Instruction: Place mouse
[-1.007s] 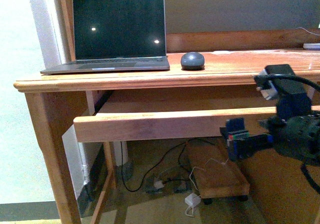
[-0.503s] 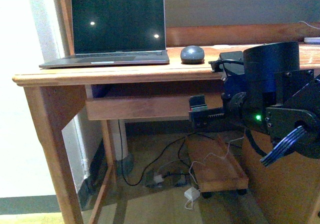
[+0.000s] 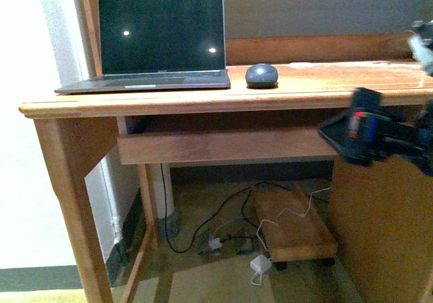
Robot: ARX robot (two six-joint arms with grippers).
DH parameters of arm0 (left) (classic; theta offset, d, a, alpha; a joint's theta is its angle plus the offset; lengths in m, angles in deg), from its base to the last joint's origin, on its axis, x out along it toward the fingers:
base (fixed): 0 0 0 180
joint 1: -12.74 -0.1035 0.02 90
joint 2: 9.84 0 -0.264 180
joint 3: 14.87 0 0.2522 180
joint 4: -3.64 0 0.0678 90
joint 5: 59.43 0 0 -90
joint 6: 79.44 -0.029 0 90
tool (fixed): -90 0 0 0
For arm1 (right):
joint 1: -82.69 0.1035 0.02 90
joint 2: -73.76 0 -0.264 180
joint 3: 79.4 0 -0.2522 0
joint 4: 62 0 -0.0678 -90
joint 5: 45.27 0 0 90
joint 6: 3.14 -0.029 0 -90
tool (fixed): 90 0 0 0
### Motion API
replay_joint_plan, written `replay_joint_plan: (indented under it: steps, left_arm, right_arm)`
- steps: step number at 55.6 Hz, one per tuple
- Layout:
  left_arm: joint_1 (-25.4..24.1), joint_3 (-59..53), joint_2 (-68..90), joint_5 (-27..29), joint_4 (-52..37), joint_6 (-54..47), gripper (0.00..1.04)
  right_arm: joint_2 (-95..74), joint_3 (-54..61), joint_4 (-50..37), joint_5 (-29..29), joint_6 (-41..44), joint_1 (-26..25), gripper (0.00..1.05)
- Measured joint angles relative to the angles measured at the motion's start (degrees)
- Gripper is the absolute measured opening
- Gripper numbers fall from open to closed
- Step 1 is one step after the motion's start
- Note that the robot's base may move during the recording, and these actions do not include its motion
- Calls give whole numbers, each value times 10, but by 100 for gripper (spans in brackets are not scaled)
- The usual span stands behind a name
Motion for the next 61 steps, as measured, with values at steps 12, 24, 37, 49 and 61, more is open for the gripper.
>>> replay_joint_plan:
  steps: [12, 24, 37, 49, 61]
  left_arm:
    - [0, 0, 0, 0, 0, 0, 97]
    - [0, 0, 0, 0, 0, 0, 97]
    - [0, 0, 0, 0, 0, 0, 97]
    - [0, 0, 0, 0, 0, 0, 97]
    - [0, 0, 0, 0, 0, 0, 97]
  right_arm:
    - [304, 161, 111, 72, -44, -32, 97]
    - [540, 218, 236, 42, -74, -24, 97]
    - [699, 263, 333, -323, 111, 36, 66]
    - [730, 278, 342, -265, 158, -34, 28]
    - [749, 290, 350, -164, 169, -134, 3]
